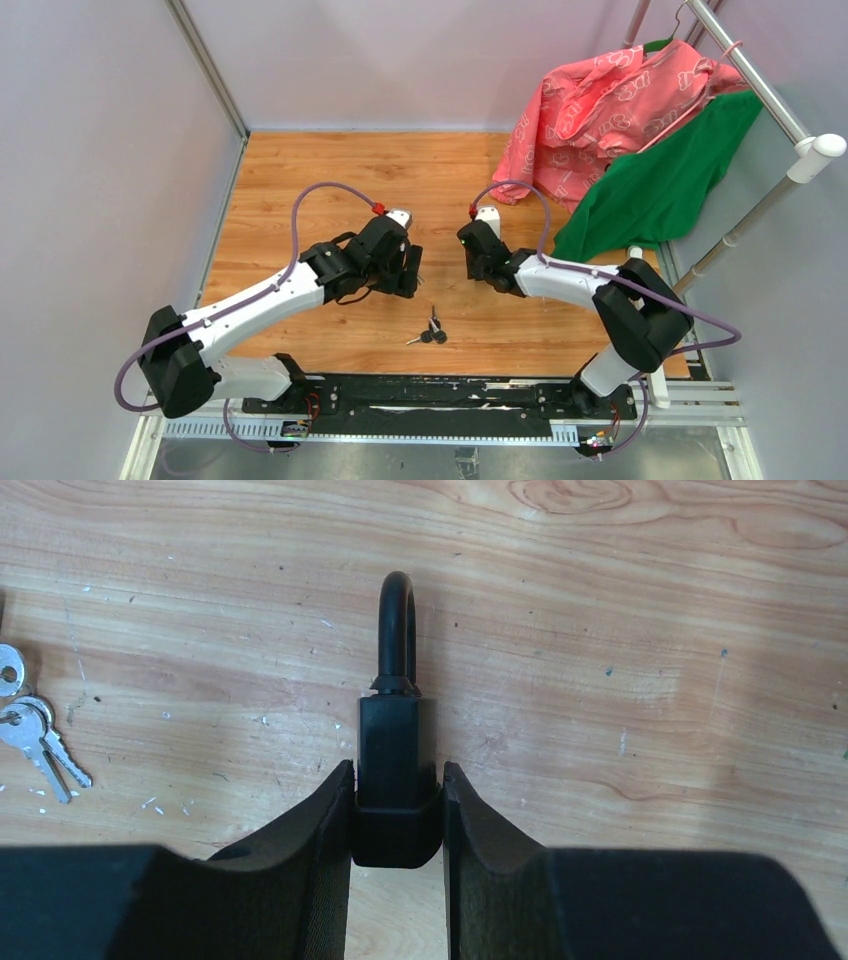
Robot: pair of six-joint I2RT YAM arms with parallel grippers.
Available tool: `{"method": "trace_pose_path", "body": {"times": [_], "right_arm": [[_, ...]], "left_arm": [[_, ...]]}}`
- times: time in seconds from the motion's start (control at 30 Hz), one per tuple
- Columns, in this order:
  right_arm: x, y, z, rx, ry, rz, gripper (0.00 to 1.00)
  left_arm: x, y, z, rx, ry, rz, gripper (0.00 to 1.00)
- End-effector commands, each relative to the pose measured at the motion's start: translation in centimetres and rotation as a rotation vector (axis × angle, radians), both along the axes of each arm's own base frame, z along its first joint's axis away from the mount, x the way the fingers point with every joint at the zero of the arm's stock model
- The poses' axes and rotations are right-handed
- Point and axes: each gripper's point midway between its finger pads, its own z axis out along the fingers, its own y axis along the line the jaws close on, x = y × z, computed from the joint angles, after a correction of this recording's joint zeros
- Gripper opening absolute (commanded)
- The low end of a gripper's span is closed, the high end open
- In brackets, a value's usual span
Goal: Unlock with the key
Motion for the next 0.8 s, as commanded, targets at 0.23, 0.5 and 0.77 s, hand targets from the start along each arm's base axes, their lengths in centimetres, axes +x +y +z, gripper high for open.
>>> {"method": "trace_pose_path", "body": {"times": [0.23,0.5,0.77], "right_arm": [[-0.6,-1.2,-0.2,0.015,0.02,-0.028,0.44],[-0.1,-1.2,2.1,0.012,-0.029,-0.002,0.64],[-0.6,-1.3,5.2,-0.017,-0.054,0.083,0.69]], "left_arm": [[-1.7,-2.9,-0.1,-0.01,-0.125,-0.183,0.74],[-2.7,-3.8,-2.5,0.036,-0.103,-0.19,0.67],[-3.2,-4.5,-4.1,0.013,-0.081,-0.18,0.63]]}}
